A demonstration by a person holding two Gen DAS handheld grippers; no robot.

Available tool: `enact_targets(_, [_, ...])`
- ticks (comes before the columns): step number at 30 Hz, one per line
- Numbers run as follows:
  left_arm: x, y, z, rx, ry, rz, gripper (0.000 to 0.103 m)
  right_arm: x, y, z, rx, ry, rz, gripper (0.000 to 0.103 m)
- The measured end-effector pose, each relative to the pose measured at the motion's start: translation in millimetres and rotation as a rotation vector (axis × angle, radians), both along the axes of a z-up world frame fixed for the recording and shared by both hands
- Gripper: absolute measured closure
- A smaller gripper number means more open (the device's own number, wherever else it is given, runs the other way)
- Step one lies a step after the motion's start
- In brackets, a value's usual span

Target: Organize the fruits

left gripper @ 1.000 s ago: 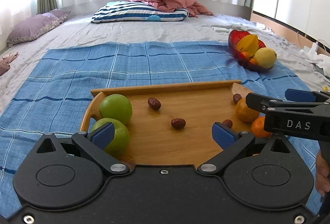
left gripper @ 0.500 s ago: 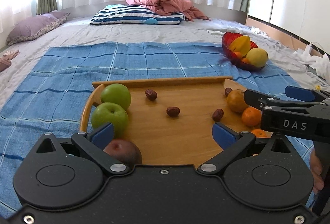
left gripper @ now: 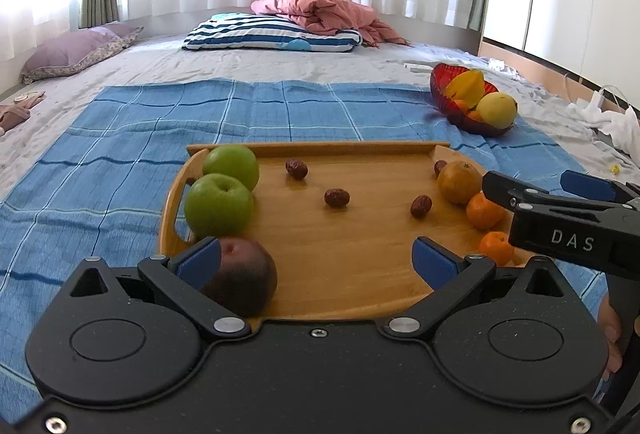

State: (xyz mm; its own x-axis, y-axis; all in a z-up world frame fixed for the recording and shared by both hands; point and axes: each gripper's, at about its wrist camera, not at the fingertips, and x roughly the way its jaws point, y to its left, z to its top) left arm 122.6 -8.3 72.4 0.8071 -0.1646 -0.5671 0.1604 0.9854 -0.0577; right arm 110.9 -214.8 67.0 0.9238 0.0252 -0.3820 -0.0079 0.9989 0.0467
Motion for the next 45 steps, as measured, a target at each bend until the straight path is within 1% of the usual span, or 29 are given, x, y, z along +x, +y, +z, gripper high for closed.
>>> enact_targets(9, [-13.1,2.7,-16.5,0.008,0.000,0.008,0.001,-16.4,0.3,-16.5,0.009,-0.016,-0.018,0.000])
enact_targets(21, [-25.6,7.2,-34.2,0.027,-0.012,0.019,0.001,-31.1,7.9,-32.7,-0.012,-0.012,-0.014,0.000])
enact_targets(33, [-33.3,10.0,-49.8,0.055,-0.004,0.029,0.001,-42.5,15.8,-43.3,-0.049,-0.004,-0.004,0.000])
enact_targets(45, [-39.5,12.5,-59.1,0.079,-0.003,0.034,0.001,-49.0,16.6,-51.6,-0.060,0.015,-0.008,0.000])
